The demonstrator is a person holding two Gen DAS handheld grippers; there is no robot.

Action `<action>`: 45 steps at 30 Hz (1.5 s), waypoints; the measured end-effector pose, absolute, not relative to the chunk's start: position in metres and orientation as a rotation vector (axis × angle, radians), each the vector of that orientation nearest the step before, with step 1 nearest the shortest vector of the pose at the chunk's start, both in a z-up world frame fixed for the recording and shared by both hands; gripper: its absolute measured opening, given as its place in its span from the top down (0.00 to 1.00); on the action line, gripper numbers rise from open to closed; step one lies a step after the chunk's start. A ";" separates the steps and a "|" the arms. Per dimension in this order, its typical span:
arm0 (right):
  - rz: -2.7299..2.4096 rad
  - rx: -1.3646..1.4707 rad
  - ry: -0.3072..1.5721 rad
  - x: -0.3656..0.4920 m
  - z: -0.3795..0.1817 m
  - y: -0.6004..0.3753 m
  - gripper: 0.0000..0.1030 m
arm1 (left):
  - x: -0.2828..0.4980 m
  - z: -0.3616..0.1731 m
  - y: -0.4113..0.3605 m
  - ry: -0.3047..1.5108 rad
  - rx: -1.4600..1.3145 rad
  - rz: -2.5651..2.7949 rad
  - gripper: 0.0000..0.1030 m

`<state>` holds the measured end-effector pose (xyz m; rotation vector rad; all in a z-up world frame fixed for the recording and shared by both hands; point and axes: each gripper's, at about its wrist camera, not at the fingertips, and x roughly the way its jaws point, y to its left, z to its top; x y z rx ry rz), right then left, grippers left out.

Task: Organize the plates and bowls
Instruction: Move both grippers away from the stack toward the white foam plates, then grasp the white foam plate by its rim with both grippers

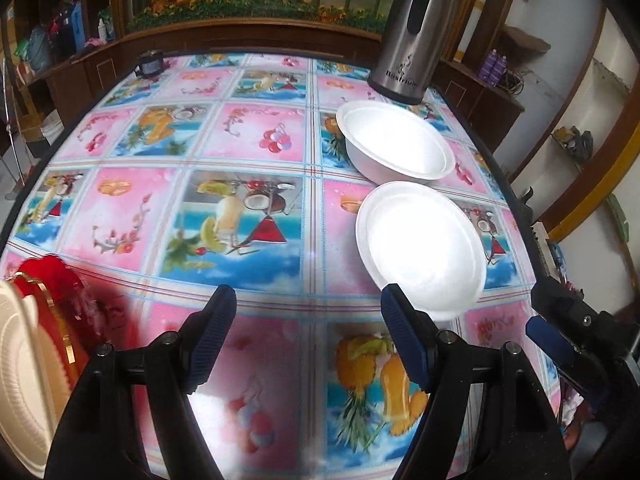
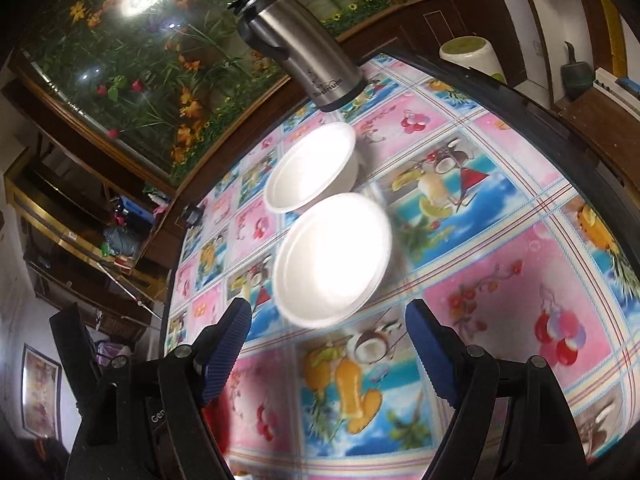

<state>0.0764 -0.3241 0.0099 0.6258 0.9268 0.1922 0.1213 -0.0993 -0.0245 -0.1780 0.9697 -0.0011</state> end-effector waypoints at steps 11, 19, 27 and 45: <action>0.157 0.621 0.984 0.105 -0.006 -0.332 0.21 | 0.151 -0.048 -0.114 1.014 -0.189 0.005 0.28; 0.148 0.632 1.009 0.123 -0.015 -0.336 0.21 | 0.163 -0.050 -0.120 1.003 -0.179 0.013 0.28; 0.143 0.636 1.038 0.137 -0.028 -0.337 0.24 | 0.168 -0.055 -0.124 0.996 -0.152 0.029 0.28; 0.136 0.618 1.090 0.152 -0.049 -0.331 0.35 | 0.174 -0.060 -0.126 0.974 -0.118 0.037 0.28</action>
